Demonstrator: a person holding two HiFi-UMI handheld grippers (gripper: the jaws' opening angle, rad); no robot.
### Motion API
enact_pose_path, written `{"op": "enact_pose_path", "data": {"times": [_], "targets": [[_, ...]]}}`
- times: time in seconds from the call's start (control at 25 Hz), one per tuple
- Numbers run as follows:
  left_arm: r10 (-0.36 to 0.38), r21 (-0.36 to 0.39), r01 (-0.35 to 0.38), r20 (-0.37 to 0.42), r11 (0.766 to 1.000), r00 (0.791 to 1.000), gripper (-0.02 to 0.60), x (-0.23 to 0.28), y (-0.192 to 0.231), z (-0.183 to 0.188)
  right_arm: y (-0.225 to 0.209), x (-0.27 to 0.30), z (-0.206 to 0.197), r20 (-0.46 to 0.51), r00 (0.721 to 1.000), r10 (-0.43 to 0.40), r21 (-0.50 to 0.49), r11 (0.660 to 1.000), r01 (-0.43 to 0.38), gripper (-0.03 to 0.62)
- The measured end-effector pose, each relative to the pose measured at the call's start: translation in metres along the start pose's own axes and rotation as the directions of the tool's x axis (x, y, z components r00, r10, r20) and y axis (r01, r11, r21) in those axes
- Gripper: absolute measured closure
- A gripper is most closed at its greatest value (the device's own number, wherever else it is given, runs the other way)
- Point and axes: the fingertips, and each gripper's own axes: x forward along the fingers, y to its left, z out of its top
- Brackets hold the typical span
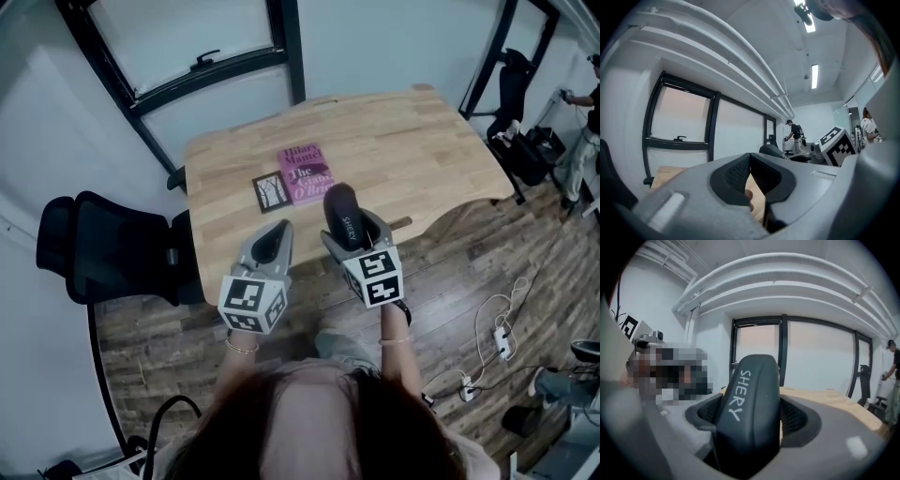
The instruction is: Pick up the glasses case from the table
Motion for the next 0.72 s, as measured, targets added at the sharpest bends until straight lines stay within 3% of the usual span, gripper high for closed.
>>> {"op": "enact_pose_path", "data": {"times": [0.72], "targets": [[0.031, 0.023, -0.032, 0.039, 0.999, 0.999, 0.572, -0.051, -0.011, 0.011, 0.03, -0.052, 0.021, 0.125, 0.991, -0.05, -0.022, 0.998, 0.054, 0.221]]}}
